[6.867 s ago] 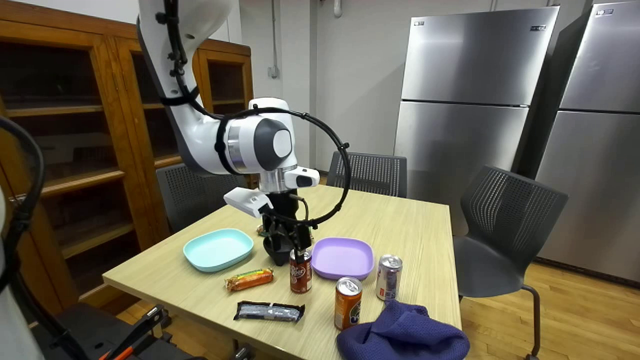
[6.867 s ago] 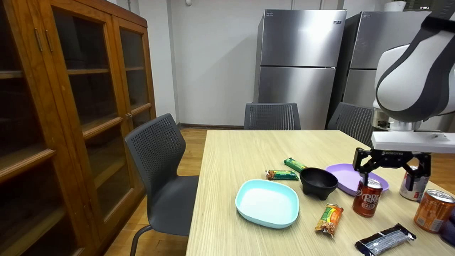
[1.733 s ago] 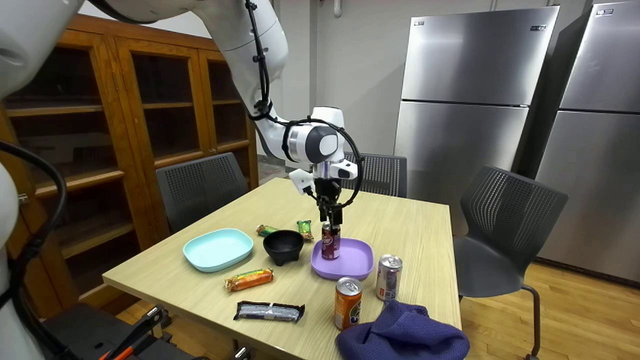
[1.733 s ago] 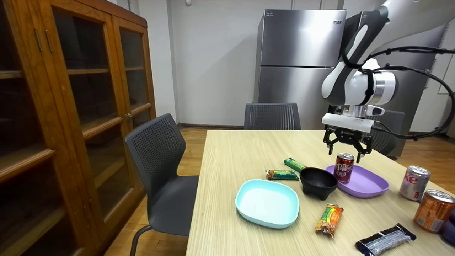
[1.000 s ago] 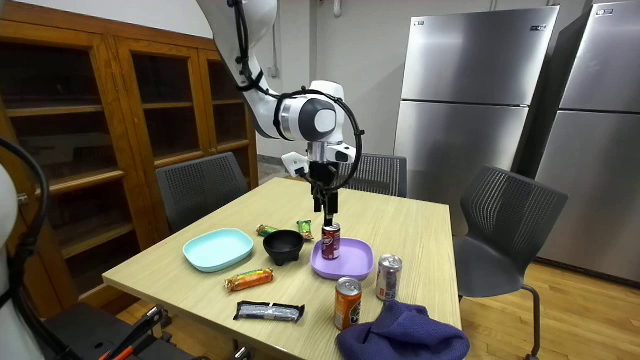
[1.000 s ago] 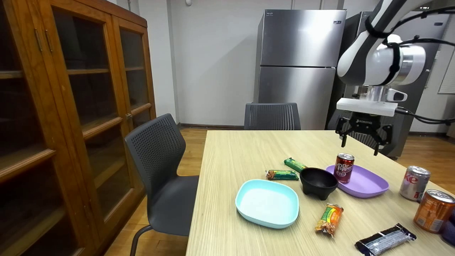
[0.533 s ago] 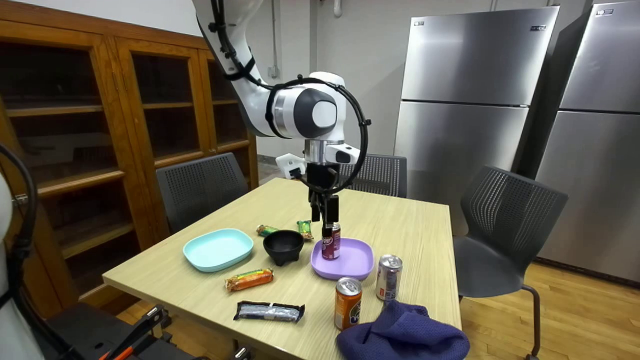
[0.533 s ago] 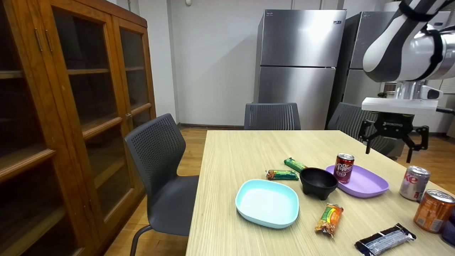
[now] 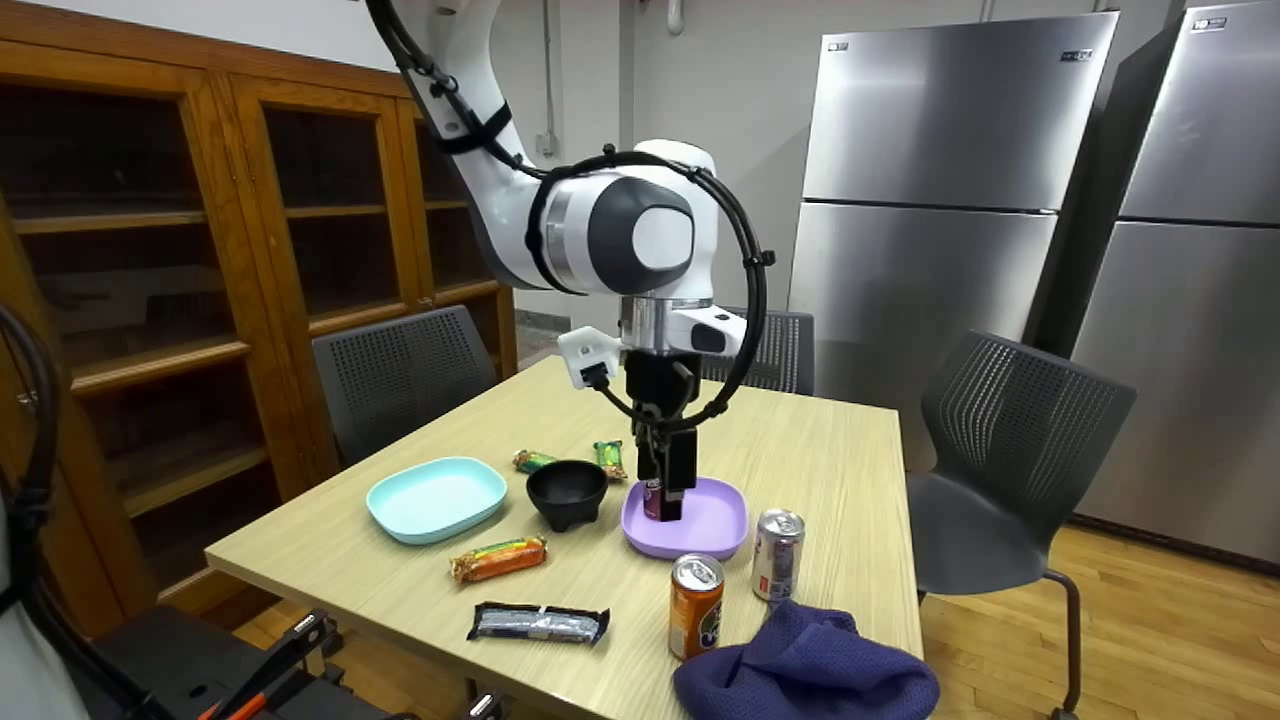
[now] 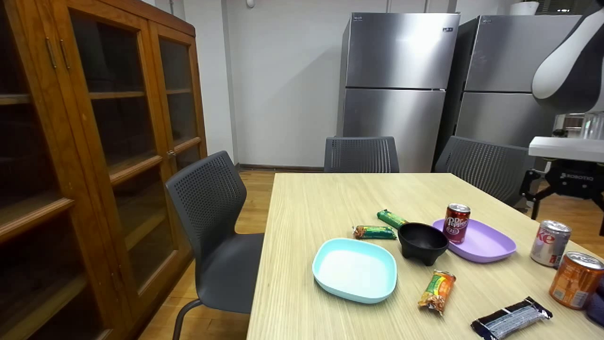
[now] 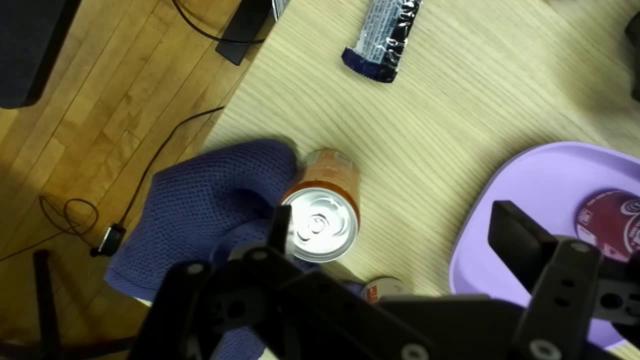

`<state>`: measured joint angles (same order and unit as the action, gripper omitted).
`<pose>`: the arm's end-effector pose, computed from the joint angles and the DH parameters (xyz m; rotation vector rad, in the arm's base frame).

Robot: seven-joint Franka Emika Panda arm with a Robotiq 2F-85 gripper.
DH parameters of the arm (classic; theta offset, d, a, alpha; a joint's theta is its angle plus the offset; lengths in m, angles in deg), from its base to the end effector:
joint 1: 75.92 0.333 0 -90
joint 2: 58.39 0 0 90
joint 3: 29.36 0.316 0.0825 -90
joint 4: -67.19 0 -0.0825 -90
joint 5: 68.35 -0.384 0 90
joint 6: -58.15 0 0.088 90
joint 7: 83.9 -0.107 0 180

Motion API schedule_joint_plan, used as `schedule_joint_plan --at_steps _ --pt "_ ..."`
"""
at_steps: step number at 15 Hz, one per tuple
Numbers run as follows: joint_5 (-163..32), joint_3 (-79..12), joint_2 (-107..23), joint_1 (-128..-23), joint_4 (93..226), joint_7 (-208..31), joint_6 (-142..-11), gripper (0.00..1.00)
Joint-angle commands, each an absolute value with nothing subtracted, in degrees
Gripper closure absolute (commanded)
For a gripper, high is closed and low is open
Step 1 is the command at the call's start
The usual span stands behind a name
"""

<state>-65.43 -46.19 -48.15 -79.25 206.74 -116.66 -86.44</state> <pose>0.4502 -0.1683 0.2281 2.7616 -1.2977 -0.1144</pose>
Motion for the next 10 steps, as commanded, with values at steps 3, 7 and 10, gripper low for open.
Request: schedule_joint_plan --at_steps 3,7,10 --pt "-63.11 -47.39 -52.14 -83.03 212.94 -115.31 -91.19 0.0" --pt "-63.75 -48.03 -51.71 -84.47 215.18 -114.07 -94.69 0.0" --pt "-65.01 -47.84 -50.92 -84.97 216.4 -113.34 -98.09 0.0"
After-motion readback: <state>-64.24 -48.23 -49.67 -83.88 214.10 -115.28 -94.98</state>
